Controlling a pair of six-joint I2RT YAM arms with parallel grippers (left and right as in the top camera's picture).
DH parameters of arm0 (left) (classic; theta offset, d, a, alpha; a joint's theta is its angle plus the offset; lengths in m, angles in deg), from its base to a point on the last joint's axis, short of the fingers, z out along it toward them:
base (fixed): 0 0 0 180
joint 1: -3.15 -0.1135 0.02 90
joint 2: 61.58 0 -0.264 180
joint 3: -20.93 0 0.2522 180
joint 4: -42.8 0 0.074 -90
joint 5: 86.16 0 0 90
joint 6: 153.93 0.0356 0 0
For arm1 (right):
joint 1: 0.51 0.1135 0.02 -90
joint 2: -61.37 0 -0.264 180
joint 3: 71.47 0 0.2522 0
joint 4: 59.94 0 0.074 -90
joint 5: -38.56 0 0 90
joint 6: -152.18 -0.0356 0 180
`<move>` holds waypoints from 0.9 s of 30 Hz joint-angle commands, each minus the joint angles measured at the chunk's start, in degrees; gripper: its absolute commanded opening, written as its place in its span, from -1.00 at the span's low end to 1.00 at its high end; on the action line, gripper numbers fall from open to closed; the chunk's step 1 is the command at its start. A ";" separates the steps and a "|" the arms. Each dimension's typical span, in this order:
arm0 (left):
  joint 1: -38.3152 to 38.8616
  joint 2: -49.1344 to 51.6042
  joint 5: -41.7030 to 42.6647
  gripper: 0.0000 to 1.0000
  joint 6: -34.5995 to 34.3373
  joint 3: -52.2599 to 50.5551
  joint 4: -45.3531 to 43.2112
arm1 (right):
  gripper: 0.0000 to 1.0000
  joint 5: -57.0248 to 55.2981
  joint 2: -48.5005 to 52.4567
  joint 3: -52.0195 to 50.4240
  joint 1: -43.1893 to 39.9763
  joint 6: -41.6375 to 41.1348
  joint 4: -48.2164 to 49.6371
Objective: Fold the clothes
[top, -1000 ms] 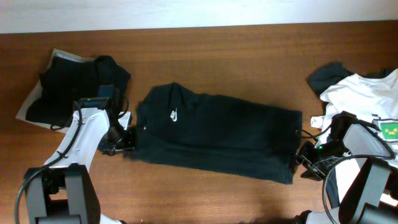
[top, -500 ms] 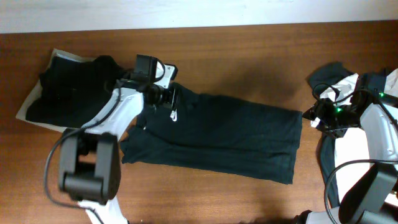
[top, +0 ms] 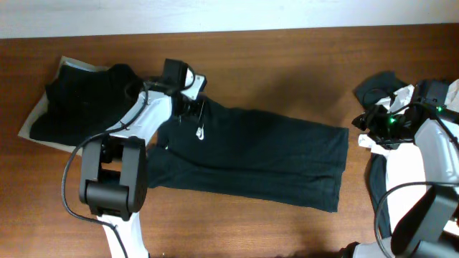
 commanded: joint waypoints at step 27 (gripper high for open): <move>-6.67 -9.49 -6.36 -0.99 0.24 14.53 34.88 | -0.92 -3.08 6.25 1.86 4.31 3.89 -5.84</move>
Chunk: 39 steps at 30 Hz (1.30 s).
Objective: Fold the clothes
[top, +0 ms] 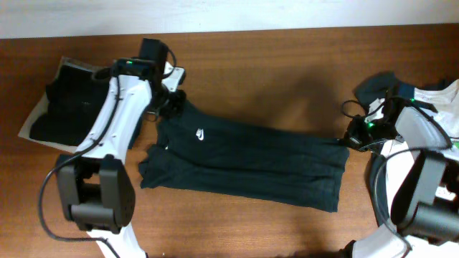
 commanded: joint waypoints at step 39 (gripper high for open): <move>-4.42 -2.58 -0.42 -0.86 1.81 -14.34 5.01 | -0.56 -6.54 -3.56 -7.19 -0.66 0.83 -3.67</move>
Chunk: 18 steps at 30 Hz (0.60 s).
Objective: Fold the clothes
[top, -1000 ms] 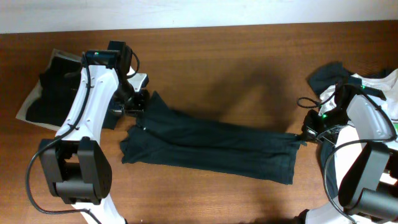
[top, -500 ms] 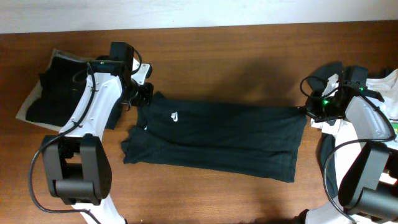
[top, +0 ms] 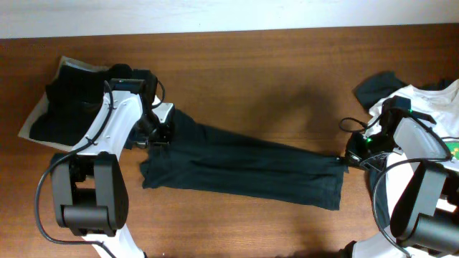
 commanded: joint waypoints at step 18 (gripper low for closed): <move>-0.48 -6.51 -1.70 0.10 0.92 6.80 5.73 | -0.21 2.40 4.57 -14.03 -0.48 4.28 2.01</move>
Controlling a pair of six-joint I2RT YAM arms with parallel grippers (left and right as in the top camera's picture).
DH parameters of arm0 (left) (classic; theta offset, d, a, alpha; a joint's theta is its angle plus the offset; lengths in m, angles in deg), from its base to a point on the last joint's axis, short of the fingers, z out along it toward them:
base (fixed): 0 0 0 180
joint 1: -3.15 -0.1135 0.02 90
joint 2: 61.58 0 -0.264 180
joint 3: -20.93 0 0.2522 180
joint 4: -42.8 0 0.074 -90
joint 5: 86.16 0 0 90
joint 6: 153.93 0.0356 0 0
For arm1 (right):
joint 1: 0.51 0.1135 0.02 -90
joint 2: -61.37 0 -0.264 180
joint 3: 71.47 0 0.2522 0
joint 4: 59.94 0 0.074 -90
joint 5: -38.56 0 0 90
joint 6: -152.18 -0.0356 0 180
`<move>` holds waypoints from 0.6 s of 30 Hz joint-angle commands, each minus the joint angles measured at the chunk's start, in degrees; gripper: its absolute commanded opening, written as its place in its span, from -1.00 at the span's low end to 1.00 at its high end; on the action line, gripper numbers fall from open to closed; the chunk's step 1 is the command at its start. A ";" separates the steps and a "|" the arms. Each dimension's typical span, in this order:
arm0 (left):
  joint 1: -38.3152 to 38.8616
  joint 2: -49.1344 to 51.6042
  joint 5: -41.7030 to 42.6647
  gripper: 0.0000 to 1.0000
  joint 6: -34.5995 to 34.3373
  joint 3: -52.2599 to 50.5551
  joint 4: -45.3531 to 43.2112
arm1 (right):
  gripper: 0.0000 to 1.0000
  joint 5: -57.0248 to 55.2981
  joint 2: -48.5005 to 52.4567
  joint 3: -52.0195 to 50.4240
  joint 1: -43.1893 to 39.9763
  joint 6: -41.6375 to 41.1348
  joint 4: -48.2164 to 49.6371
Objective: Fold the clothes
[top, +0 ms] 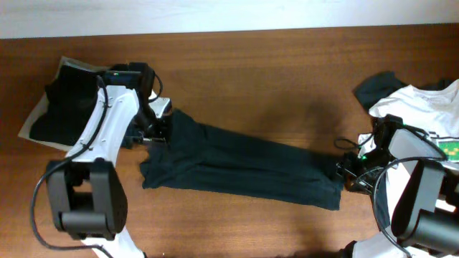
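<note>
A dark garment (244, 166) lies lengthwise across the table as a long, narrow band, its back edge drawn toward the front. My left gripper (154, 133) is at its back left corner and looks shut on the cloth there. At the garment's right end, my right gripper (343, 170) sits low on the back corner and also looks shut on the fabric. The fingertips of both are hard to make out against the dark cloth.
A stack of dark folded clothes (72, 100) rests on a light sheet at the far left. At the right edge lies a pile with a white printed T-shirt (423, 115) and a dark piece (376, 86). Bare brown table (258, 72) stretches behind the garment.
My right gripper has come toward the table's front, bringing the garment's right back corner with it. The left gripper has barely shifted. The band of cloth is slightly narrower at the right.
The garment first lay flat and wide with a white logo showing, my left gripper at its back left and the right one near the pile. Then both grippers were at its back corners. Later the back edge was nearer the front, logo hidden, as it is now.
</note>
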 commanded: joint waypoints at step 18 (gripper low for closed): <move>-0.46 -8.68 0.39 0.19 0.31 1.92 -1.90 | 0.66 2.99 -4.26 0.22 0.28 3.45 -1.73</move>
